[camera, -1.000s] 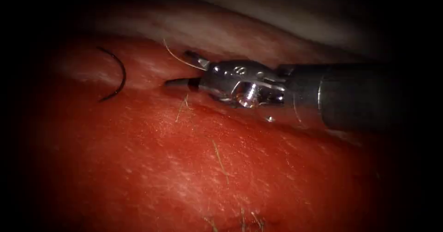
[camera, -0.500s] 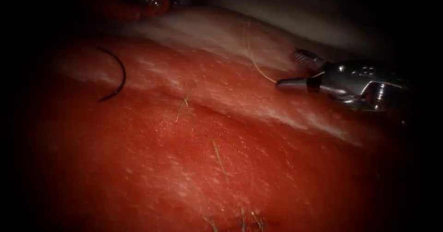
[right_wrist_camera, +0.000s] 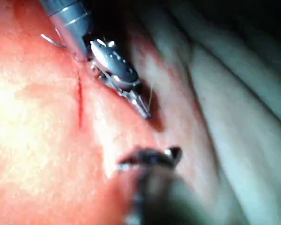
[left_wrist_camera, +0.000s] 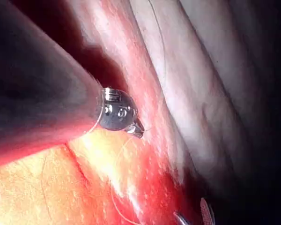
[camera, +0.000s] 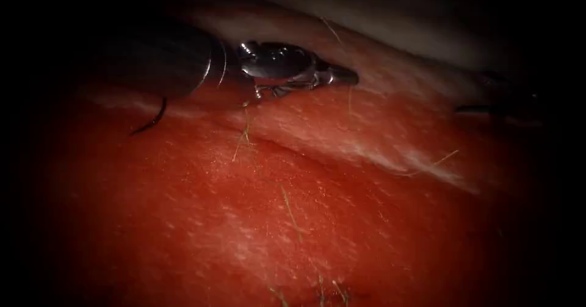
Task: Wound Closure
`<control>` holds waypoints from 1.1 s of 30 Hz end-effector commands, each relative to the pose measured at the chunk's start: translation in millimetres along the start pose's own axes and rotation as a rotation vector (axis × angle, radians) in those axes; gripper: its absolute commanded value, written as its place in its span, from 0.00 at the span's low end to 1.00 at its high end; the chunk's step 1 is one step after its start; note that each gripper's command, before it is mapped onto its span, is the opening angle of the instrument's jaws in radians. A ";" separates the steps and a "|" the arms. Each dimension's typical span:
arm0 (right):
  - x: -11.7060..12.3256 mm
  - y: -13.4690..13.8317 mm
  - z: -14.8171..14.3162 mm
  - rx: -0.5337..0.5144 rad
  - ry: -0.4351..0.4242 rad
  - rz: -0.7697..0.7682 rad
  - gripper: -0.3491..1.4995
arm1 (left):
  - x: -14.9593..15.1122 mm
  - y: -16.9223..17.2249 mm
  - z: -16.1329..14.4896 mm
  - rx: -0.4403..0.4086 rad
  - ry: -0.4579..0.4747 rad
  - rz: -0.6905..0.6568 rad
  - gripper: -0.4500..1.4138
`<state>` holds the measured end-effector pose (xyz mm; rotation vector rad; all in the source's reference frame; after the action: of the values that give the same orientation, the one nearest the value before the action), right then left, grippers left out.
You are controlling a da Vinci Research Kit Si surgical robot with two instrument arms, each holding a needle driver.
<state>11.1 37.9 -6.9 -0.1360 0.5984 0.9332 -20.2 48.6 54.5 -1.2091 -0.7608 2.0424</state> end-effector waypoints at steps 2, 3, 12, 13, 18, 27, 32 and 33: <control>0.7 -0.6 0.9 0.001 0.005 -0.001 0.99 | -0.8 0.4 -0.9 -0.014 -0.095 -0.015 0.61; 0.7 -0.6 0.9 0.001 0.005 -0.001 0.99 | -1.0 0.6 -1.5 -0.004 -0.126 -0.018 0.63; 0.9 -1.1 0.7 -0.003 0.002 -0.016 0.99 | -1.9 1.4 -11.3 0.106 -0.456 0.019 0.65; 1.1 -1.2 0.7 -0.003 0.001 -0.014 0.99 | -2.9 1.9 -12.7 0.117 -0.528 0.033 0.64; 1.4 -1.6 0.5 -0.006 -0.002 -0.017 0.99 | -5.1 2.6 -15.0 0.143 -0.657 0.061 0.64; 1.8 -2.3 0.5 -0.011 -0.006 -0.018 0.99 | -6.9 2.9 -14.8 0.115 -0.720 0.060 0.61; 2.3 -2.8 0.0 -0.016 0.003 -0.011 0.99 | -2.5 6.0 -16.2 0.050 -0.613 0.126 0.60; 2.4 -2.9 -0.1 -0.017 0.005 -0.010 0.99 | -1.7 6.9 -16.3 0.039 -0.598 0.147 0.60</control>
<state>13.6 37.3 -8.8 -0.1571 0.5861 0.9298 -6.4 45.8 42.2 -0.6500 -0.9063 2.5750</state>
